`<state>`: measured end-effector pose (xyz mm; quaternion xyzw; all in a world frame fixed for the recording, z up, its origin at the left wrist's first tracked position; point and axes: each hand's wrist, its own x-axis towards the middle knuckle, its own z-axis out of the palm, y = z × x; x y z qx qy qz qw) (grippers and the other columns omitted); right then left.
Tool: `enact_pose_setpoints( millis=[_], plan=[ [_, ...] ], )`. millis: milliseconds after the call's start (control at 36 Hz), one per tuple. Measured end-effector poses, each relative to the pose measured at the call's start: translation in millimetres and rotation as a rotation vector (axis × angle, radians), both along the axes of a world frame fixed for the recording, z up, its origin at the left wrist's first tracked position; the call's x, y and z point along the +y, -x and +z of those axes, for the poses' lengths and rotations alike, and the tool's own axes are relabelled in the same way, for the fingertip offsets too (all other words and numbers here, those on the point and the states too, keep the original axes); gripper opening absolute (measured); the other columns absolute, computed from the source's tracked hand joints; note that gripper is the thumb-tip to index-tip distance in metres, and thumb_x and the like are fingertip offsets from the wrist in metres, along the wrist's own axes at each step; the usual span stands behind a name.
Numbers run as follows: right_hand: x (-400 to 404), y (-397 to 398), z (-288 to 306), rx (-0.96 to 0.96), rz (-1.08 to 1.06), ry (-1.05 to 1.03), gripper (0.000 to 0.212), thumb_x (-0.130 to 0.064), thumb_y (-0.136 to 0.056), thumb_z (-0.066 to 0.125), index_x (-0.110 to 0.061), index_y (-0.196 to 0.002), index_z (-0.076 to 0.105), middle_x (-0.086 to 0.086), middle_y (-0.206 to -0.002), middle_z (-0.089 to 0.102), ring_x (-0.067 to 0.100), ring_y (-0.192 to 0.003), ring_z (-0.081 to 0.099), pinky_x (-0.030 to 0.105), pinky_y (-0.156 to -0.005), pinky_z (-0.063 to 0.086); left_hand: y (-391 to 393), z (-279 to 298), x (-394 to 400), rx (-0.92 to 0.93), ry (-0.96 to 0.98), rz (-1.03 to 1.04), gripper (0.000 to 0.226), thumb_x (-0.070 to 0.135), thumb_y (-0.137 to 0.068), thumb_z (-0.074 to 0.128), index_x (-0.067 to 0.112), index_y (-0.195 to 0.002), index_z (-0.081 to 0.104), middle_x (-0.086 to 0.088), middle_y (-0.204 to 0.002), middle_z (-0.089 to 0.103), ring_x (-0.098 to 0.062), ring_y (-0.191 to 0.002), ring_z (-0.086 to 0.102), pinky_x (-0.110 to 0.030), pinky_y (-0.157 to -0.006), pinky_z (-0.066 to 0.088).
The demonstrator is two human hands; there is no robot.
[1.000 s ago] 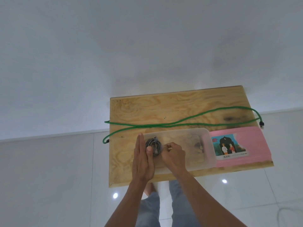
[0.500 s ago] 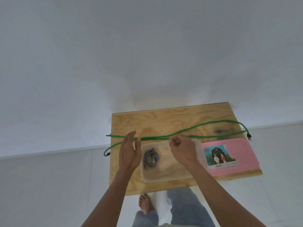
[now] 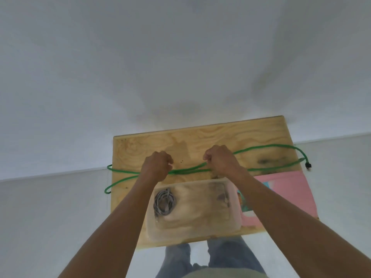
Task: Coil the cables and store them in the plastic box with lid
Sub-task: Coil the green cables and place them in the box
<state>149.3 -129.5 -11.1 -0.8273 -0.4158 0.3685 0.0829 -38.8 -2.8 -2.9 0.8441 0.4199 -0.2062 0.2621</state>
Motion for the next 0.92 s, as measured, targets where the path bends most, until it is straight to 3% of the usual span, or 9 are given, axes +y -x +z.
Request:
enact_pose_setpoints(
  millis=[83,194,389,500,639,722,806,861,917],
  plan=[
    [4,-6,-11,0.02,0.118,0.058,0.037,-0.001,-0.081,0.055,-0.026,-0.102,0.073,0.007,-0.115,0.064,0.028,-0.1,0.064,0.032,-0.085,0.052,-12,-6,1,0.166,0.016,-0.104,0.025,0.028,-0.093,0.064,0.024,-0.117,0.067,-0.002,-0.122,0.064,-0.024,-0.119,0.056,-0.041,-0.097,0.046],
    [5,-10,-18,0.003,0.179,0.059,0.039,0.001,-0.085,0.051,-0.024,-0.105,0.073,0.006,-0.117,0.062,0.029,-0.105,0.061,0.034,-0.086,0.049,-22,-12,-5,0.32,-0.021,-0.164,0.031,0.021,-0.095,0.059,0.014,-0.125,0.059,-0.012,-0.123,0.062,-0.032,-0.113,0.06,-0.041,-0.092,0.048],
    [9,-16,-17,-0.037,0.312,0.028,0.033,-0.002,-0.089,0.05,-0.022,-0.109,0.068,0.003,-0.116,0.06,0.026,-0.109,0.057,0.037,-0.085,0.046,-25,-8,4,0.302,0.023,-0.144,0.027,0.016,-0.096,0.057,0.014,-0.122,0.065,-0.01,-0.125,0.061,-0.033,-0.116,0.058,-0.043,-0.096,0.048],
    [14,-11,-5,-0.114,0.352,-0.006,0.036,0.003,-0.087,0.053,-0.021,-0.112,0.065,0.003,-0.109,0.053,0.026,-0.106,0.054,0.035,-0.071,0.043,-21,6,13,0.199,0.053,-0.087,0.023,0.017,-0.098,0.057,0.011,-0.116,0.069,-0.012,-0.122,0.064,-0.032,-0.113,0.059,-0.042,-0.092,0.05],
    [30,0,28,-0.219,0.242,-0.133,0.044,0.007,-0.086,0.051,-0.018,-0.12,0.06,0.003,-0.119,0.05,0.025,-0.112,0.048,0.04,-0.073,0.051,-2,33,30,0.027,0.057,0.063,0.02,0.021,-0.101,0.05,0.013,-0.116,0.06,-0.017,-0.113,0.065,-0.034,-0.101,0.06,-0.038,-0.078,0.048],
    [42,10,52,-0.249,0.175,-0.244,0.039,0.006,-0.088,0.053,-0.019,-0.117,0.061,0.001,-0.114,0.053,0.023,-0.11,0.047,0.037,-0.068,0.049,17,57,40,-0.133,0.028,0.151,0.023,0.028,-0.103,0.049,0.012,-0.113,0.061,-0.014,-0.102,0.066,-0.029,-0.09,0.057,-0.034,-0.073,0.042],
    [54,25,80,-0.266,0.143,-0.381,0.034,0.007,-0.089,0.053,-0.017,-0.111,0.062,0.003,-0.107,0.055,0.023,-0.104,0.049,0.038,-0.073,0.05,41,90,44,-0.306,-0.025,0.201,0.022,0.025,-0.103,0.05,0.009,-0.105,0.064,-0.006,-0.079,0.06,-0.026,-0.077,0.052,-0.032,-0.068,0.038],
    [62,39,102,-0.281,0.136,-0.455,0.031,0.007,-0.089,0.051,-0.015,-0.108,0.063,0.004,-0.104,0.056,0.024,-0.1,0.05,0.035,-0.075,0.046,57,110,46,-0.409,-0.095,0.211,0.02,0.022,-0.103,0.051,0.009,-0.099,0.066,-0.004,-0.075,0.058,-0.026,-0.074,0.052,-0.03,-0.065,0.037],
    [69,52,123,-0.284,0.111,-0.52,0.027,0.004,-0.092,0.05,-0.013,-0.109,0.063,0.006,-0.103,0.057,0.026,-0.097,0.052,0.033,-0.073,0.042,72,129,47,-0.513,-0.181,0.209,0.019,0.021,-0.102,0.052,0.012,-0.095,0.066,0.001,-0.071,0.058,-0.023,-0.07,0.052,-0.02,-0.062,0.037]
  ],
)
